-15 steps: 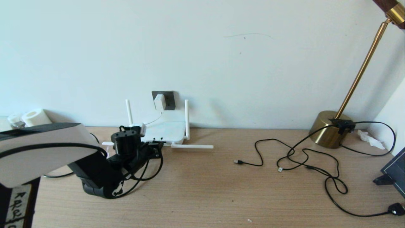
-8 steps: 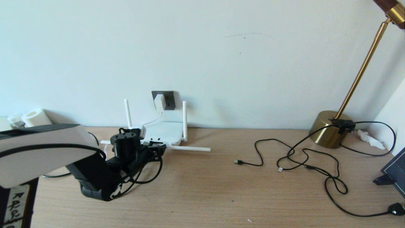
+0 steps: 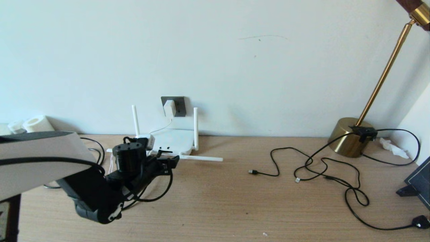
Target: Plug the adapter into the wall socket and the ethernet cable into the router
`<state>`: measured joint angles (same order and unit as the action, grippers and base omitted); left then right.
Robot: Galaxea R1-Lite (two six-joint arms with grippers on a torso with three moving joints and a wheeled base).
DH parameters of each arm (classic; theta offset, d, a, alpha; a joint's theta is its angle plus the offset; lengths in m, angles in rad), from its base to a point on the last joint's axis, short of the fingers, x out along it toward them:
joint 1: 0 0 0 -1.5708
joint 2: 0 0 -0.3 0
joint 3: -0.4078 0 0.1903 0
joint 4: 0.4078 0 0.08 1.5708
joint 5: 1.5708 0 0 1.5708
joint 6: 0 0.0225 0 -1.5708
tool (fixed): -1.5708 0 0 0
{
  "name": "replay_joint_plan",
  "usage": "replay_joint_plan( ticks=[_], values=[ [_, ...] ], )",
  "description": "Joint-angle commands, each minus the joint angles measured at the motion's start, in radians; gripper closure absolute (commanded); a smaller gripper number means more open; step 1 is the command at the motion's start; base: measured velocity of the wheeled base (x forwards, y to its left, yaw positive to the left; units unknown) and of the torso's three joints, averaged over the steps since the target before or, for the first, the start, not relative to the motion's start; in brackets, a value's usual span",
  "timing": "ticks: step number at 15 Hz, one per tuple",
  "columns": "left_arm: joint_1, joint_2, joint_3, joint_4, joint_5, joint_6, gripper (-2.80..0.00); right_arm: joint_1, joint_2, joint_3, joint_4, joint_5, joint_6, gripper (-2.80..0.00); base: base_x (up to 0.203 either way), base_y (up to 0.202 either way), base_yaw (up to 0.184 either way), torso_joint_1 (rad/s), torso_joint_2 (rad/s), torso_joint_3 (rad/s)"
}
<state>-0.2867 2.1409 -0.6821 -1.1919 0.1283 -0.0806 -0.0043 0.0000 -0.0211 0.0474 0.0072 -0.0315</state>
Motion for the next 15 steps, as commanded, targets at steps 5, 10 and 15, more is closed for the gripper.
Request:
replay_joint_plan(
  ticks=[5, 10, 15],
  values=[
    [-0.124, -0.468, 0.071, 0.146, 0.02, 0.024, 0.0, 0.001, 0.002, 0.0, 0.0, 0.0, -0.001, -2.8, 0.0, 0.0, 0.0, 0.0, 0.0, 0.0],
    [-0.155, -1.045, -0.005, 0.679, 0.095, 0.036, 0.0, 0.001, 0.002, 0.0, 0.0, 0.0, -0.001, -2.8, 0.0, 0.0, 0.0, 0.0, 0.0, 0.0],
    [0.15, -1.582, 0.239, 0.975, 0.211, 0.074, 0.0, 0.001, 0.002, 0.0, 0.0, 0.0, -0.001, -2.8, 0.0, 0.0, 0.0, 0.0, 0.0, 0.0]
  ],
)
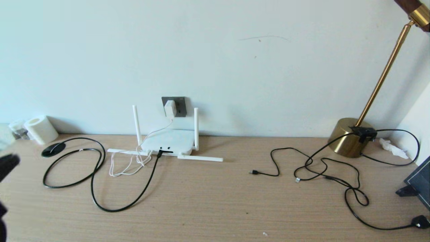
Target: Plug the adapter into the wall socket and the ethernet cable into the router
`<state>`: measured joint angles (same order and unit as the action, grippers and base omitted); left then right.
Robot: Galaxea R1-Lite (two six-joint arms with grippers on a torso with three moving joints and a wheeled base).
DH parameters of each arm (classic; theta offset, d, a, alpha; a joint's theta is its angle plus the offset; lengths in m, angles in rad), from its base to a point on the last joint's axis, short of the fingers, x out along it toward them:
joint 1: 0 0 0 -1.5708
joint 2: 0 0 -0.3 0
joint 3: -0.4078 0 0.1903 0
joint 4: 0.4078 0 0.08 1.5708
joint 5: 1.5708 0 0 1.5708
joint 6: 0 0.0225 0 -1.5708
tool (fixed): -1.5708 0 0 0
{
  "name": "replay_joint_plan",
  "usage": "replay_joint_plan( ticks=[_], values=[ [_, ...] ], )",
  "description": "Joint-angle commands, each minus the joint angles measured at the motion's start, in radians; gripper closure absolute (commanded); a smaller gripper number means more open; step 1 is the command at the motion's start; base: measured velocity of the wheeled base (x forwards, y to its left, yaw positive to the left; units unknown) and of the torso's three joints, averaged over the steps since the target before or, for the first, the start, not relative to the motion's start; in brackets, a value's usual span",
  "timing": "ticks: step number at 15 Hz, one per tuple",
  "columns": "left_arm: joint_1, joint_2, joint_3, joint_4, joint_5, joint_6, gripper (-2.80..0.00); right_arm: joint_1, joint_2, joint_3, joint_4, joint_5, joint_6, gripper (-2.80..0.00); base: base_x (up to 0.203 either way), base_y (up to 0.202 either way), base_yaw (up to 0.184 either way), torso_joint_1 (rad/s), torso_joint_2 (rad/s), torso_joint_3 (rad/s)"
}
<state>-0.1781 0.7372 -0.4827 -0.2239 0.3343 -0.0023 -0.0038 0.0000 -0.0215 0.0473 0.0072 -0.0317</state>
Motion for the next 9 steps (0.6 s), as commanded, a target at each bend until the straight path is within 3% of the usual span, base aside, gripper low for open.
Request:
replay_joint_plan(
  ticks=[1, 2, 3, 6, 9],
  values=[
    [0.076, -0.266, 0.184, 0.029, -0.006, 0.035, 0.0, -0.001, 0.002, 0.0, 0.0, 0.0, -0.001, -2.8, 0.0, 0.0, 0.0, 0.0, 0.0, 0.0],
    [0.101, -0.359, 0.315, 0.054, -0.051, 0.078, 0.0, -0.001, 0.002, 0.001, 0.0, 0.001, -0.003, -2.8, 0.0, 0.0, 0.0, 0.0, 0.0, 0.0],
    [0.123, -0.451, 0.406, 0.105, -0.141, 0.096, 0.0, 0.0, 0.002, 0.0, 0.0, 0.001, 0.0, -2.8, 0.0, 0.0, 0.0, 0.0, 0.0, 0.0],
    [0.163, -0.688, 0.46, 0.252, -0.334, 0.11, 0.0, -0.001, 0.002, 0.0, 0.0, 0.0, 0.003, -2.8, 0.0, 0.0, 0.0, 0.0, 0.0, 0.0],
    [0.178, -0.738, 0.482, 0.214, -0.362, 0.144, 0.0, 0.0, 0.002, 0.0, 0.0, 0.0, 0.003, -2.8, 0.0, 0.0, 0.0, 0.0, 0.0, 0.0]
  ],
)
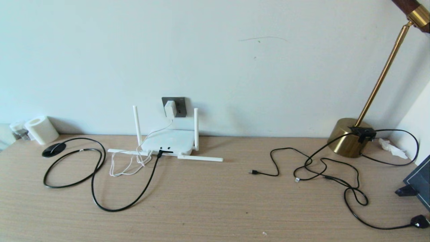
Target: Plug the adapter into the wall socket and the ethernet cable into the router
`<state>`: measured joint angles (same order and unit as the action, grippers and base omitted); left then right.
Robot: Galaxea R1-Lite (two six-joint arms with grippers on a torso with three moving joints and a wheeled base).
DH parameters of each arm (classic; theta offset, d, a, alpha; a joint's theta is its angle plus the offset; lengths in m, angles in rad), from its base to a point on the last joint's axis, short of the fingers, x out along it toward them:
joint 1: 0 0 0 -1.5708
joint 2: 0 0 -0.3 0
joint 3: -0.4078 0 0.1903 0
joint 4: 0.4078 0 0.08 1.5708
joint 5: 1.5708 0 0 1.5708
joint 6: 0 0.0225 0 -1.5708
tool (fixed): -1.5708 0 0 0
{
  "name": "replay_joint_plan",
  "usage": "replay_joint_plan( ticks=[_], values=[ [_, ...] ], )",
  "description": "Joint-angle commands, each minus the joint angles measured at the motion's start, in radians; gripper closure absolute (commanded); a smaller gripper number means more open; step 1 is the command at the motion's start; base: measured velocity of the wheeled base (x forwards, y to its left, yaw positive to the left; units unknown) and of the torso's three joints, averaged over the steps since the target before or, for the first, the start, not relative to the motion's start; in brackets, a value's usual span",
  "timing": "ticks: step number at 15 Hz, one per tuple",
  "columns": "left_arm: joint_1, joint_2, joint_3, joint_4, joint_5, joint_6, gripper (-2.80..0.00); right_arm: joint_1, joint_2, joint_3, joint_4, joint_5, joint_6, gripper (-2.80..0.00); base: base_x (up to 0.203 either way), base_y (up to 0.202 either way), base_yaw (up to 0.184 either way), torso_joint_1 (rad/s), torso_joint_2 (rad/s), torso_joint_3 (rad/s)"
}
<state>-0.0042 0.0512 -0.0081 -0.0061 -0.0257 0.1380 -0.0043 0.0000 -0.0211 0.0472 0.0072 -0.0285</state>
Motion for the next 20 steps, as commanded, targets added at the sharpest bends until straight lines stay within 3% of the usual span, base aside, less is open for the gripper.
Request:
replay_joint_plan(
  ticks=[1, 3, 4, 16, 17, 20],
  values=[
    [0.005, -0.051, 0.008, 0.008, 0.003, -0.038, 0.0, 0.0, 0.002, 0.0, 0.0, 0.0, -0.001, -2.8, 0.0, 0.0, 0.0, 0.0, 0.0, 0.0],
    [0.005, -0.051, 0.008, 0.007, 0.017, -0.127, 0.0, 0.0, 0.002, 0.0, 0.0, 0.0, -0.001, -2.8, 0.0, 0.0, 0.0, 0.0, 0.0, 0.0],
    [0.004, -0.051, 0.008, 0.005, 0.026, -0.138, 0.0, 0.0, 0.002, 0.001, 0.0, 0.0, -0.001, -2.8, 0.0, 0.0, 0.0, 0.0, 0.0, 0.0],
    [0.004, -0.051, 0.008, 0.005, 0.026, -0.138, 0.0, 0.0, 0.002, 0.001, -0.001, -0.01, 0.031, -2.8, 0.0, 0.0, 0.0, 0.0, 0.0, 0.0],
    [0.006, -0.051, 0.008, 0.005, 0.026, -0.138, 0.0, 0.0, 0.002, 0.002, -0.001, -0.008, 0.019, -2.8, 0.0, 0.0, 0.0, 0.0, 0.0, 0.0],
    [0.004, -0.051, 0.008, 0.005, 0.026, -0.138, 0.0, 0.0, 0.002, 0.006, -0.001, 0.016, -0.125, -2.8, 0.0, 0.0, 0.0, 0.0, 0.0, 0.0]
  ],
)
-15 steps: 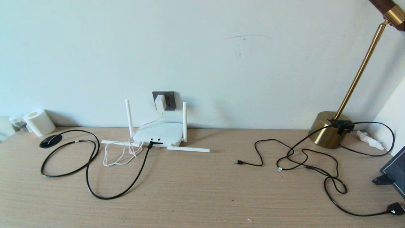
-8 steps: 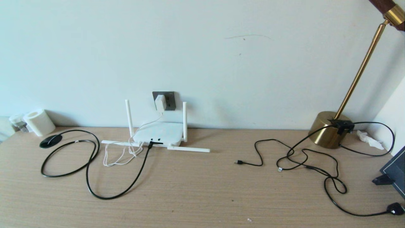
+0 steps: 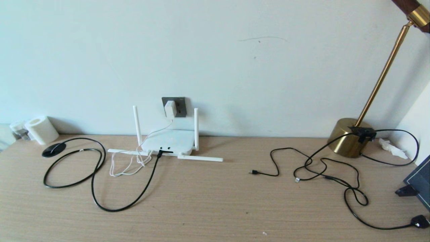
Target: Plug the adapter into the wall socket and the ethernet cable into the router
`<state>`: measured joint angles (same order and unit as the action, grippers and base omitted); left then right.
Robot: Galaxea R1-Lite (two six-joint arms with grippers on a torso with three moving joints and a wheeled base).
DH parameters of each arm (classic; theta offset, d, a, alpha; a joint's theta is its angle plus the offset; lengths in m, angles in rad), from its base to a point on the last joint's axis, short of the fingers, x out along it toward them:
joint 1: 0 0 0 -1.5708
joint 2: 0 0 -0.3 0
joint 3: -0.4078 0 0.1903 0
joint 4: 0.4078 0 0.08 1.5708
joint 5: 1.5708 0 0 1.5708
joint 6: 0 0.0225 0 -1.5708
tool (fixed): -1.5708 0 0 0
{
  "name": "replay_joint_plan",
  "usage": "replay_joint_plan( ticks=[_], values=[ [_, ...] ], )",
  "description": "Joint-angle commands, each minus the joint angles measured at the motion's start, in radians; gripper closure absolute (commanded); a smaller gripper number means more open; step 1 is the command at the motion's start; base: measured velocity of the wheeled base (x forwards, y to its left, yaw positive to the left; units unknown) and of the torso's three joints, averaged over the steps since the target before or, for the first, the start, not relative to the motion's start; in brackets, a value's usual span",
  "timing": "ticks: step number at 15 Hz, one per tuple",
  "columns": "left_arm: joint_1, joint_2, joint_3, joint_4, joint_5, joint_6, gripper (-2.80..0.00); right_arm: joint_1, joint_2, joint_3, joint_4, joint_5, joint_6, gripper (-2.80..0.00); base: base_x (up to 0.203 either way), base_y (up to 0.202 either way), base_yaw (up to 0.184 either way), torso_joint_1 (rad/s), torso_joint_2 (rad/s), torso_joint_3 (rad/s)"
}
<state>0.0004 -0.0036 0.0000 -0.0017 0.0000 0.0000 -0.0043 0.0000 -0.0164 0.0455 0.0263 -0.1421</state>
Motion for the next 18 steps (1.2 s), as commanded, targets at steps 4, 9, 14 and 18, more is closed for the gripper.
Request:
replay_joint_plan(
  ticks=[4, 9, 14, 18],
  values=[
    [0.001, 0.004, 0.0, 0.0, 0.0, 0.0, 0.0, 0.001, 0.002, 0.001, -0.001, 0.034, -0.045, -2.8, 0.0, 0.0, 0.0, 0.0, 0.0, 0.0],
    [0.0, 0.004, 0.0, 0.0, 0.0, 0.0, 0.0, 0.0, 0.002, 0.002, 0.0, 0.026, -0.031, -2.8, 0.0, 0.0, 0.0, 0.0, 0.0, 0.0],
    [0.001, 0.004, 0.0, 0.0, 0.0, 0.0, 0.0, 0.0, 0.002, 0.003, 0.0, 0.013, 0.012, -2.8, 0.0, 0.0, 0.0, 0.0, 0.0, 0.0],
    [0.001, 0.004, 0.0, 0.0, 0.0, 0.0, 0.0, 0.0, 0.002, 0.001, 0.0, 0.015, 0.016, -2.8, 0.0, 0.0, 0.0, 0.0, 0.0, 0.0]
  ],
)
